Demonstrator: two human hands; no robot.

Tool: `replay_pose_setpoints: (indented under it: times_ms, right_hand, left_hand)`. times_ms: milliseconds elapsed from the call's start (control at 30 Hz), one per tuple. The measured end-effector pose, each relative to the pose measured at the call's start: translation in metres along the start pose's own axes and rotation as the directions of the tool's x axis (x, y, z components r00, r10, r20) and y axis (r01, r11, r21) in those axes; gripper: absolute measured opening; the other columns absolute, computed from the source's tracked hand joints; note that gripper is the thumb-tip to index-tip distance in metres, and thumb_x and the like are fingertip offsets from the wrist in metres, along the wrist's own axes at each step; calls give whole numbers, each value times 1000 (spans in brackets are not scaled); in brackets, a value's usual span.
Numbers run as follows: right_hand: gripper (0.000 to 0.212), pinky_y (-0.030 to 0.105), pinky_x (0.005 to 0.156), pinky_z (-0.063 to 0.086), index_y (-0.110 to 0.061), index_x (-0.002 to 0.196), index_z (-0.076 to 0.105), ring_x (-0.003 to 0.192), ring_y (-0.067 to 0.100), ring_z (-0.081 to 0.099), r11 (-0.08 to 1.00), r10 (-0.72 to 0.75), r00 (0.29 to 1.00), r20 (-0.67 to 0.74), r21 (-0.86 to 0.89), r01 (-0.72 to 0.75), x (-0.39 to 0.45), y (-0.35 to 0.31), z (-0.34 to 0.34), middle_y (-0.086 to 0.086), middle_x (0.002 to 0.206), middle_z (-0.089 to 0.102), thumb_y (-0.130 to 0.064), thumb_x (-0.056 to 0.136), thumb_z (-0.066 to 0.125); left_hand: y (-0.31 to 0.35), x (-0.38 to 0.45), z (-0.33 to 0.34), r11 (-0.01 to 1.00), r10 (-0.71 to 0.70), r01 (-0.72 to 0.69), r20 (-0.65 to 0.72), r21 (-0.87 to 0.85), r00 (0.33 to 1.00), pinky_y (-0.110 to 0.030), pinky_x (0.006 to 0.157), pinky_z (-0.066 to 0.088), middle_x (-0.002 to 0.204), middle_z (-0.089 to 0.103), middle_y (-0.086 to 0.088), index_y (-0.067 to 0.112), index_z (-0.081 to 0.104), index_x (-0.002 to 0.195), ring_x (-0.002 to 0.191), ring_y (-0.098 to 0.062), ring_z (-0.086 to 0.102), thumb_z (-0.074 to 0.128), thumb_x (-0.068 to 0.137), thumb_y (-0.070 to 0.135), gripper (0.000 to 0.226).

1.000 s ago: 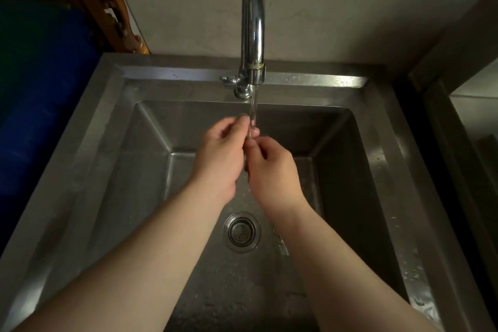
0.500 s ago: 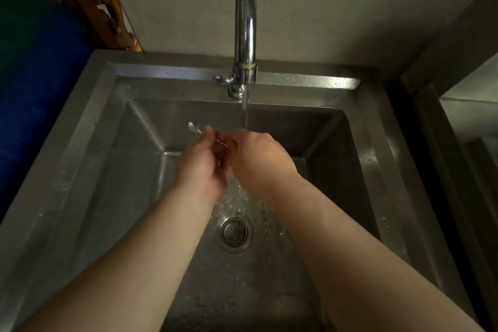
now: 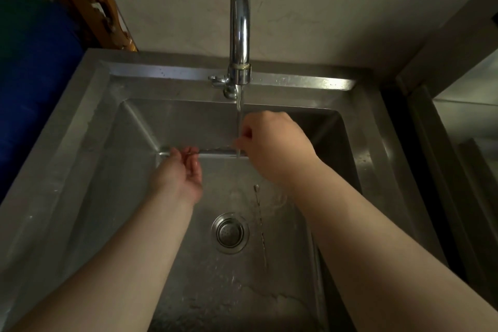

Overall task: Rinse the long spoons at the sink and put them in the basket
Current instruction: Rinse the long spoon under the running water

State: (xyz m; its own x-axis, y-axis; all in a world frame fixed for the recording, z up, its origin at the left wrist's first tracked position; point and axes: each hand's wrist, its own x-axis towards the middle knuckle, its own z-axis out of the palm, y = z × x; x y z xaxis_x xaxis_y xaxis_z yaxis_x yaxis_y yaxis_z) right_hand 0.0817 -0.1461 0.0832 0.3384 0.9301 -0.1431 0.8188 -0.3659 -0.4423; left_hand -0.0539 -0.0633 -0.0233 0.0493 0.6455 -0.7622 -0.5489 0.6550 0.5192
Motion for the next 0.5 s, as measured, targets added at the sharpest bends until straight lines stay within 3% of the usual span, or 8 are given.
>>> replay_pose_setpoints:
  times_ms: [100,200,300,367,500]
  right_hand:
    - [8,36,63,57,-14,81,67,70,21,67,952,1,993,-119,303,35,-1,-8,-1,3,73,69,-20,85,68]
    - [12,36,65,59,-15,83,67,67,17,71,854,41,989,-140,520,39,2,-19,5,1,71,72,-27,86,71]
    - [13,33,65,58,-18,86,68,66,14,68,828,24,978,-208,552,97,6,-26,16,-4,69,68,-28,93,64]
    - [16,24,59,50,-19,89,68,64,10,62,833,23,969,-245,540,117,6,-27,22,-9,65,60,-31,96,60]
    - [24,22,60,37,-22,77,58,65,10,52,829,33,945,-326,537,156,2,-23,26,-10,65,53,-31,99,56]
  left_hand:
    - [-11,3,-8,995,-93,93,-24,-33,995,-8,35,41,42,65,5,12,58,81,35,2,58,43,104,22,30]
    - [-32,0,-15,971,-224,223,-8,-81,975,-13,33,44,46,67,-2,8,59,84,36,-4,63,51,101,15,20]
    - [-57,-8,-16,944,-318,318,18,-82,948,-14,37,47,47,68,-3,7,61,81,36,-5,63,58,97,11,16]
    - [-69,-11,-15,929,-351,348,-3,-123,936,-15,42,51,48,69,-3,6,63,81,37,-6,63,61,94,8,13]
    - [-87,-14,-13,908,-407,407,16,-98,913,-18,72,50,48,66,-4,6,63,87,48,-8,65,57,97,7,12]
